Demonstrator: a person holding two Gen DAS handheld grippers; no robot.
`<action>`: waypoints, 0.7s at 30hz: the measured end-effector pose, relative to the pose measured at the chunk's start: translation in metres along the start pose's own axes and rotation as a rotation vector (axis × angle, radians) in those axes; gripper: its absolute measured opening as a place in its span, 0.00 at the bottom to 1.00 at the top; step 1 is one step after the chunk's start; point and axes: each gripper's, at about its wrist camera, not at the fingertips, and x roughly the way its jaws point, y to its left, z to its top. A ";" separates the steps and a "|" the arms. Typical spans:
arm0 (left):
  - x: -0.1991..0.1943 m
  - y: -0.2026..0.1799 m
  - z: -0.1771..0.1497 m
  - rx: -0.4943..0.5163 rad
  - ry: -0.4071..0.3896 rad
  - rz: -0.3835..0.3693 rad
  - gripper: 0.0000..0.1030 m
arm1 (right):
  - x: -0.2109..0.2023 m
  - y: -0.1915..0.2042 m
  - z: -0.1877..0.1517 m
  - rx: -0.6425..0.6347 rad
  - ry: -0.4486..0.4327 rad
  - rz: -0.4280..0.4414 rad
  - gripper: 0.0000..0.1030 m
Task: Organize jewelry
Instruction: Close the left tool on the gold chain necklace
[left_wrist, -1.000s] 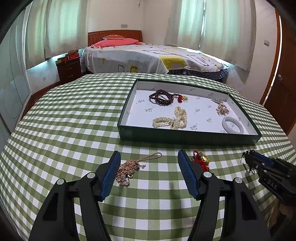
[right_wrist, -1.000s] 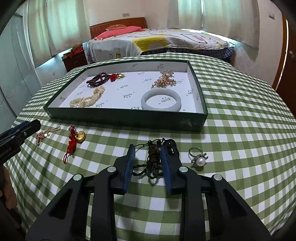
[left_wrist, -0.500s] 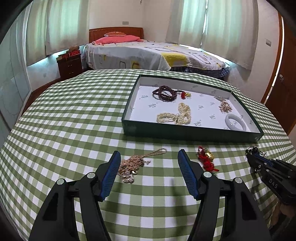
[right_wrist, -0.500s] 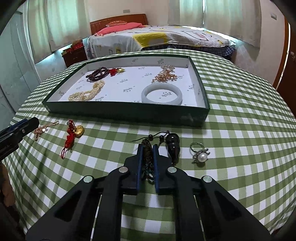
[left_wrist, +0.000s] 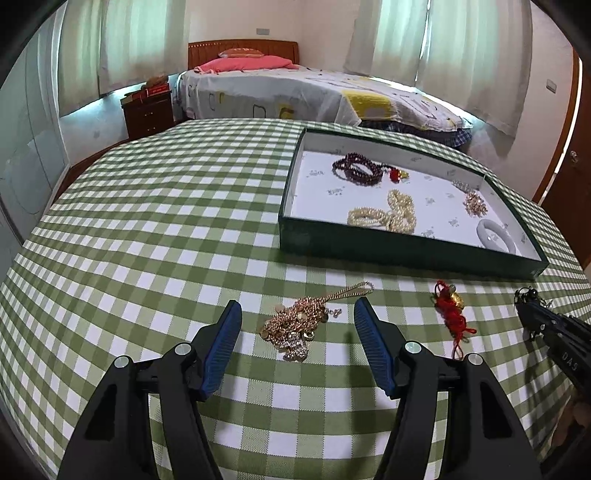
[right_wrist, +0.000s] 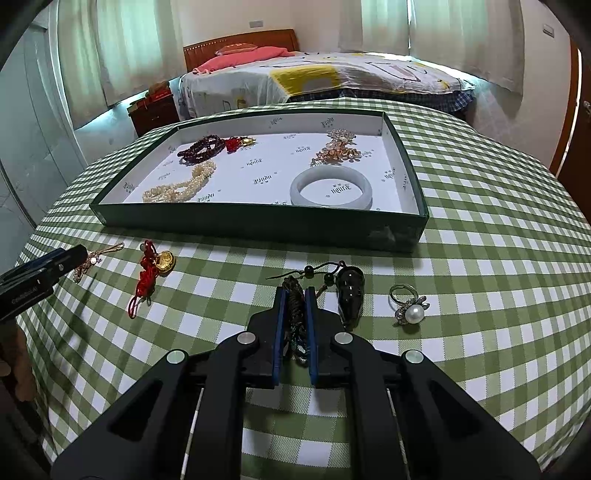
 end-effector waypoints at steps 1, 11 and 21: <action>0.002 0.001 0.000 -0.003 0.007 -0.004 0.60 | 0.000 0.000 0.000 0.000 0.000 0.000 0.10; 0.010 0.004 -0.001 0.040 0.010 -0.001 0.24 | 0.000 0.000 0.000 0.000 0.000 0.000 0.11; 0.004 -0.006 -0.004 0.086 -0.001 -0.029 0.11 | 0.000 0.000 -0.001 0.003 -0.003 0.001 0.10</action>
